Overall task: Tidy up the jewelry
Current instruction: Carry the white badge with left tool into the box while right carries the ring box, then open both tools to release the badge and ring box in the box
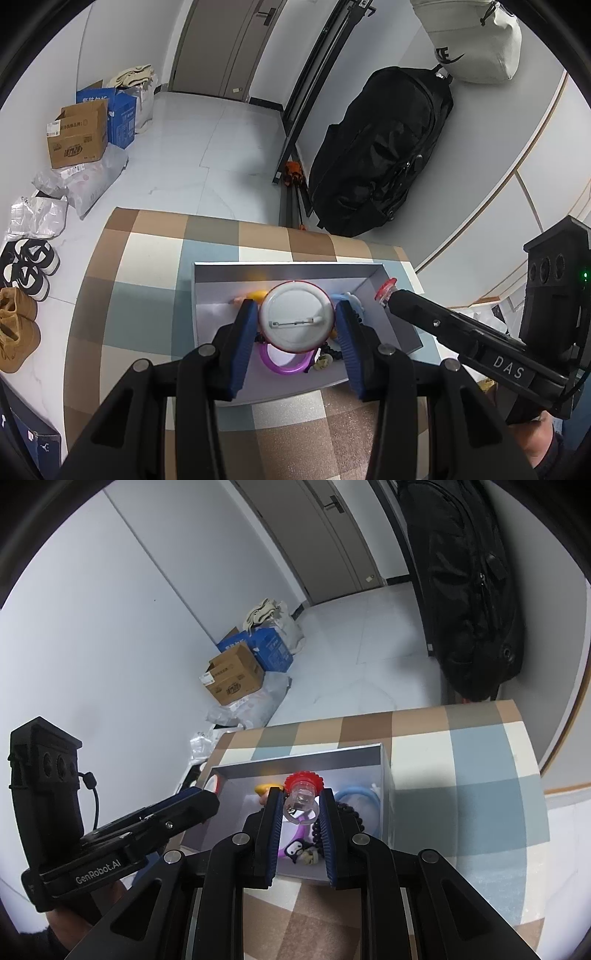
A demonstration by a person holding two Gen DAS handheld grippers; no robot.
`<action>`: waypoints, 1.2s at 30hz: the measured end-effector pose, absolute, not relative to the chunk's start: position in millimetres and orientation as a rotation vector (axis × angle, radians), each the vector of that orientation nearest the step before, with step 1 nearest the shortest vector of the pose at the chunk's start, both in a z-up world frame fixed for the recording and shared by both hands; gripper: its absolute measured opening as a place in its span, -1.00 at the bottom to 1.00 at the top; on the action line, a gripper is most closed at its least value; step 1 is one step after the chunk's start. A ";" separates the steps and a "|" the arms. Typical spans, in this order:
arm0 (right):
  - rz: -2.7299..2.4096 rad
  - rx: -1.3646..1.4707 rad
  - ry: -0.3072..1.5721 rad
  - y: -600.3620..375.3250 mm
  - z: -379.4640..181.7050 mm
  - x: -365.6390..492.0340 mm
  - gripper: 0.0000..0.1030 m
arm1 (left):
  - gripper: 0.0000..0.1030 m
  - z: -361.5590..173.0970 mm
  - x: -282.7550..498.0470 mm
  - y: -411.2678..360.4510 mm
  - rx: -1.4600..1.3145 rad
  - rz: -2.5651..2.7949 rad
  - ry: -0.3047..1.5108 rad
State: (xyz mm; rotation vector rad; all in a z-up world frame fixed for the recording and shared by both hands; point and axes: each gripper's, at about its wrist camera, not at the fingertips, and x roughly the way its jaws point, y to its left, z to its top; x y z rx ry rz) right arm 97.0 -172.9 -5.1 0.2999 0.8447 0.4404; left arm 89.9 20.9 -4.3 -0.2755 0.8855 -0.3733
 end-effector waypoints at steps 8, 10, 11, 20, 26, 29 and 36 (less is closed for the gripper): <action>0.438 0.299 0.852 -172.7 -11.3 102.3 -0.64 | -0.27 -7.9 94.9 17.2 -0.280 -0.368 0.906; 0.435 0.289 0.850 -172.0 -11.9 103.4 -0.63 | -0.27 -9.2 96.4 16.8 -0.281 -0.368 0.912; 0.435 0.291 0.851 -172.3 -12.5 104.1 -0.63 | -0.27 -9.5 96.7 16.0 -0.271 -0.355 0.908; 0.435 0.305 0.797 -177.3 -6.2 102.3 0.03 | 0.22 -9.1 97.5 15.1 -0.271 -0.326 0.882; 0.419 0.308 0.773 -184.8 -3.6 100.8 0.36 | 0.29 -6.6 96.3 15.8 -0.257 -0.283 0.863; 0.409 0.325 0.776 -190.0 -3.7 99.2 0.39 | 0.29 -5.3 94.8 17.1 -0.249 -0.259 0.854; 0.396 0.303 0.725 -193.1 2.7 85.8 0.76 | 0.44 -1.7 85.4 19.4 -0.197 -0.157 0.815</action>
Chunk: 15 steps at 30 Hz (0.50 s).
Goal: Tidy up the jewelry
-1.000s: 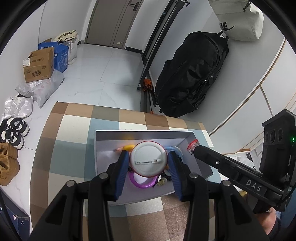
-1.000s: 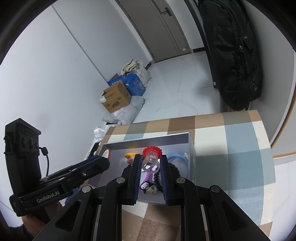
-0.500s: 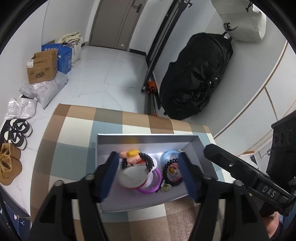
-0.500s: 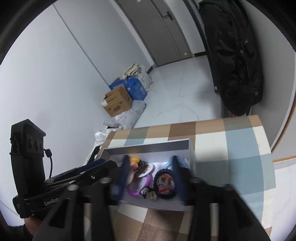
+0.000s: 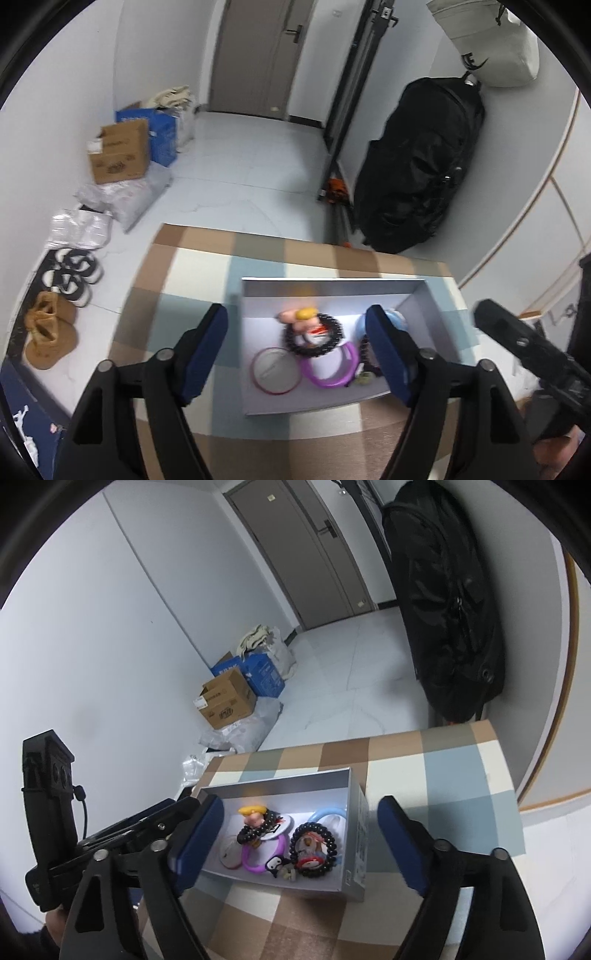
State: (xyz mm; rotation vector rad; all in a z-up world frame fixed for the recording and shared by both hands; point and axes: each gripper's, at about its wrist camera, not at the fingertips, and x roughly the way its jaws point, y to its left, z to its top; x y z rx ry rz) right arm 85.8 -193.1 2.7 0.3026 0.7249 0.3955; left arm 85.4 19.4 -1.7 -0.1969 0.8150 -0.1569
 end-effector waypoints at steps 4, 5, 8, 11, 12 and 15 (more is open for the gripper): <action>0.392 0.309 0.702 -195.7 4.5 74.8 0.93 | 0.44 0.5 75.8 23.9 -0.198 -0.135 0.794; 0.392 0.307 0.696 -196.3 5.2 72.0 0.94 | 0.45 1.8 72.8 24.6 -0.194 -0.127 0.787; 0.393 0.294 0.672 -197.3 8.3 63.6 1.00 | 0.56 7.2 64.0 25.8 -0.184 -0.120 0.767; 0.388 0.276 0.639 -197.3 12.7 53.3 1.00 | 0.61 13.8 54.8 27.2 -0.182 -0.125 0.736; 0.386 0.271 0.633 -197.1 13.8 50.7 1.00 | 0.61 16.0 52.1 27.7 -0.181 -0.127 0.725; 0.378 0.261 0.622 -197.3 16.5 42.6 1.00 | 0.62 21.7 43.6 29.1 -0.171 -0.124 0.698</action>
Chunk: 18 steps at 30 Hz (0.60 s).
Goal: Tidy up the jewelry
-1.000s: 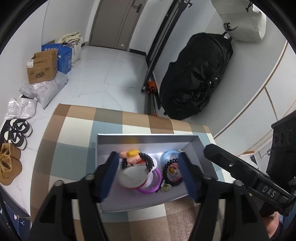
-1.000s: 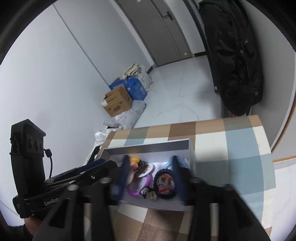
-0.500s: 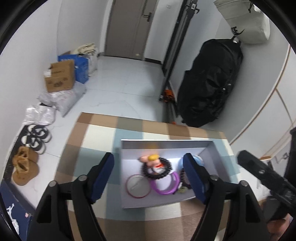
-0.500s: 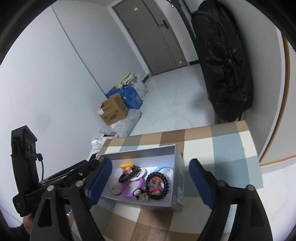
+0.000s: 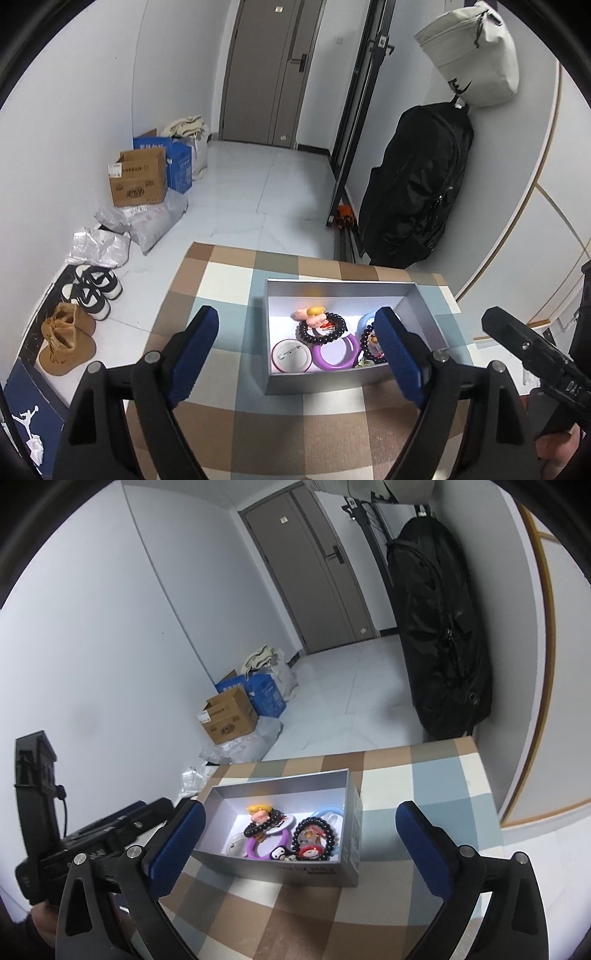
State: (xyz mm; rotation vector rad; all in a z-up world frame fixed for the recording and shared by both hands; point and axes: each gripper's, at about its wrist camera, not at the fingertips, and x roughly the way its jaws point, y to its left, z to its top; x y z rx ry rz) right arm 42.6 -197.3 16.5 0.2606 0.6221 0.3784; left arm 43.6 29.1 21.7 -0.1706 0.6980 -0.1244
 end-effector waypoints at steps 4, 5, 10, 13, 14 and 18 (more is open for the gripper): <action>0.373 0.236 0.620 -195.9 18.4 33.2 1.00 | 0.62 20.2 34.9 31.0 -0.165 -0.118 0.691; 0.371 0.226 0.621 -195.5 18.4 31.6 1.00 | 0.62 19.0 32.7 31.6 -0.163 -0.114 0.693; 0.366 0.209 0.634 -195.8 14.7 21.5 1.00 | 0.62 13.4 23.2 32.0 -0.149 -0.102 0.697; 0.363 0.208 0.635 -197.1 14.4 15.7 1.00 | 0.62 12.1 20.8 30.5 -0.132 -0.094 0.692; 0.362 0.205 0.634 -197.4 14.4 14.4 1.00 | 0.62 11.1 20.9 30.1 -0.127 -0.090 0.694; 0.355 0.194 0.628 -198.4 15.0 11.2 1.00 | 0.62 8.1 19.6 29.7 -0.128 -0.085 0.702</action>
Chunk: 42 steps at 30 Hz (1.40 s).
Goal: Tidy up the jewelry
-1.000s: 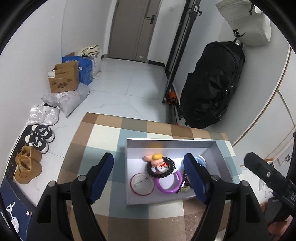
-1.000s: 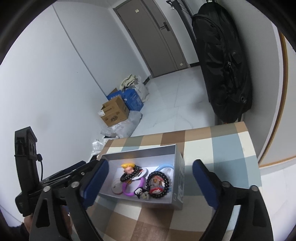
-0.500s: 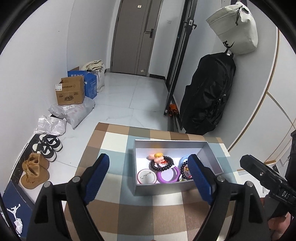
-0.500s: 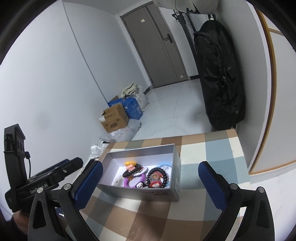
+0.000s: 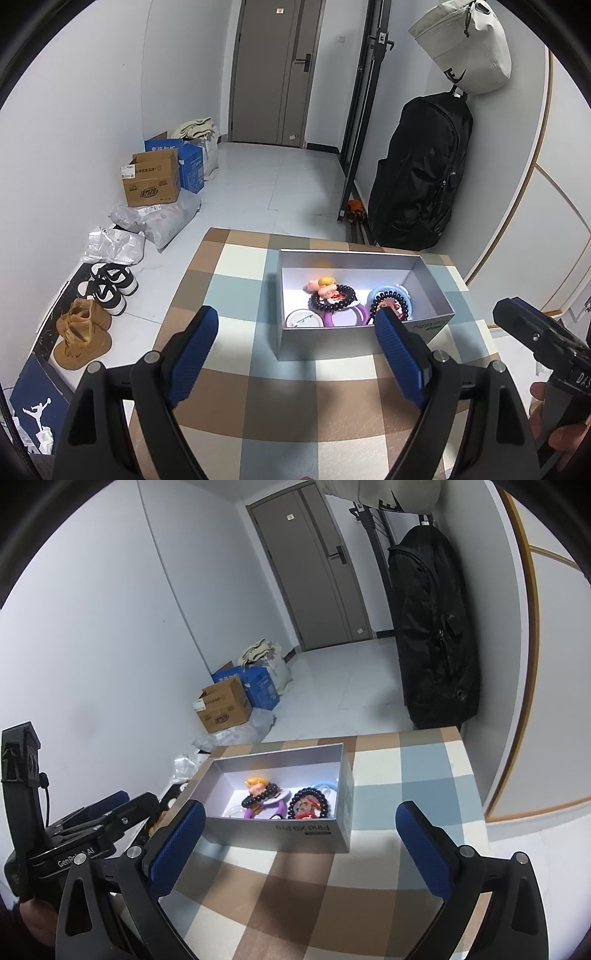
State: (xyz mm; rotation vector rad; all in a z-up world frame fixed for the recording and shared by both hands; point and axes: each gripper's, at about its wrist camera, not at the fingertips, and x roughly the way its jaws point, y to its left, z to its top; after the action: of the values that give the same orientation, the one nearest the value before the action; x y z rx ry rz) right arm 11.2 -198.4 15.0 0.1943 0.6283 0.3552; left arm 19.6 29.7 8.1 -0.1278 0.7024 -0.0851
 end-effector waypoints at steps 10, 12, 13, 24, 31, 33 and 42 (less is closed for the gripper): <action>0.343 0.192 0.639 -199.8 12.3 12.3 1.00 | 0.62 8.5 17.2 27.8 -0.115 -0.078 0.695; 0.342 0.191 0.642 -199.6 11.7 12.1 1.00 | 0.62 8.5 16.7 27.6 -0.110 -0.076 0.694; 0.341 0.190 0.643 -200.0 11.6 12.0 1.00 | 0.62 8.3 16.3 27.4 -0.109 -0.079 0.694; 0.331 0.187 0.648 -200.8 10.0 12.4 1.00 | 0.62 8.9 16.0 25.8 -0.107 -0.085 0.695; 0.326 0.192 0.652 -202.0 9.3 13.0 1.00 | 0.62 8.5 16.0 24.2 -0.112 -0.095 0.698; 0.326 0.190 0.652 -201.9 9.3 12.9 1.00 | 0.62 8.4 16.3 24.0 -0.111 -0.095 0.698; 0.327 0.188 0.652 -202.3 9.1 13.5 1.00 | 0.62 8.4 16.6 24.1 -0.116 -0.098 0.700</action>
State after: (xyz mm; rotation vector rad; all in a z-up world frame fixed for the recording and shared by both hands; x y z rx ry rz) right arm 13.5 -202.3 9.1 0.1878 0.6525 0.3268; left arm 16.6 24.1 8.4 -0.1155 0.6996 -0.0983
